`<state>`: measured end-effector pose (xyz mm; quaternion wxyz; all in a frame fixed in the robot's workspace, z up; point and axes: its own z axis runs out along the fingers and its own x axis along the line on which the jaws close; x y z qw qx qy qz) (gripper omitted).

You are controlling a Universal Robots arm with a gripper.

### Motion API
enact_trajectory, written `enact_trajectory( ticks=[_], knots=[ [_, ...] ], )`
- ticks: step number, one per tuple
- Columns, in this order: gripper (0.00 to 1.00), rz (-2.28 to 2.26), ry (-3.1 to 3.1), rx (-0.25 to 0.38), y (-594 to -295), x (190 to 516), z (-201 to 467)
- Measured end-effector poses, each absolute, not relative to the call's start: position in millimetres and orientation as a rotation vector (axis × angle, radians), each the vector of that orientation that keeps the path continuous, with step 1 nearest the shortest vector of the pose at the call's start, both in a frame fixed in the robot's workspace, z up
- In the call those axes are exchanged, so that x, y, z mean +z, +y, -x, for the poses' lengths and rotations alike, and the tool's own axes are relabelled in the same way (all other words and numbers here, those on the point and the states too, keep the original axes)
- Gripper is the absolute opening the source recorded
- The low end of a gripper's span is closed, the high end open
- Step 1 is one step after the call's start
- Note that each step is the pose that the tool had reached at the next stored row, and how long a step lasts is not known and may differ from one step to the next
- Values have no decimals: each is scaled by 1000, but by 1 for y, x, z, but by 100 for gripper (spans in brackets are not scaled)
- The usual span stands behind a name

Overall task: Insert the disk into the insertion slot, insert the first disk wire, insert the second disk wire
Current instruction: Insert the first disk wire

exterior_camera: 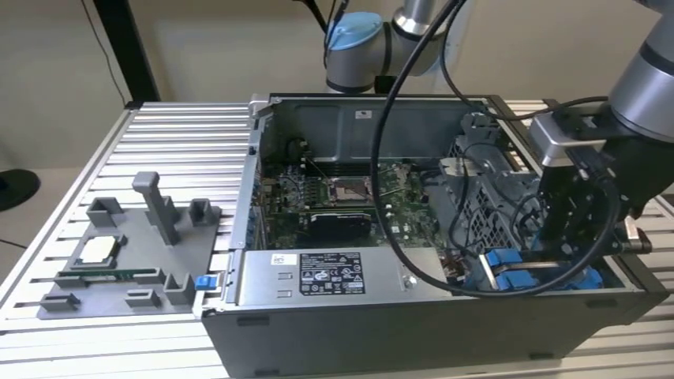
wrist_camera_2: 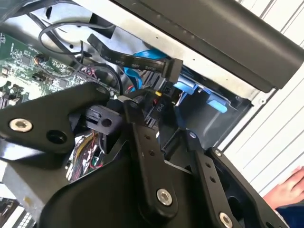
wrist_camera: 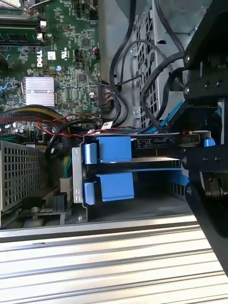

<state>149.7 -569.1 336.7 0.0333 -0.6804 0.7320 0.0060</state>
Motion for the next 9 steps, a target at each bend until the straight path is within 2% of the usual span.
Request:
enact_trajectory(
  ticks=[9],
  knots=[
    [100, 2093, 2252, 20, -569, 358, -150]
  ],
)
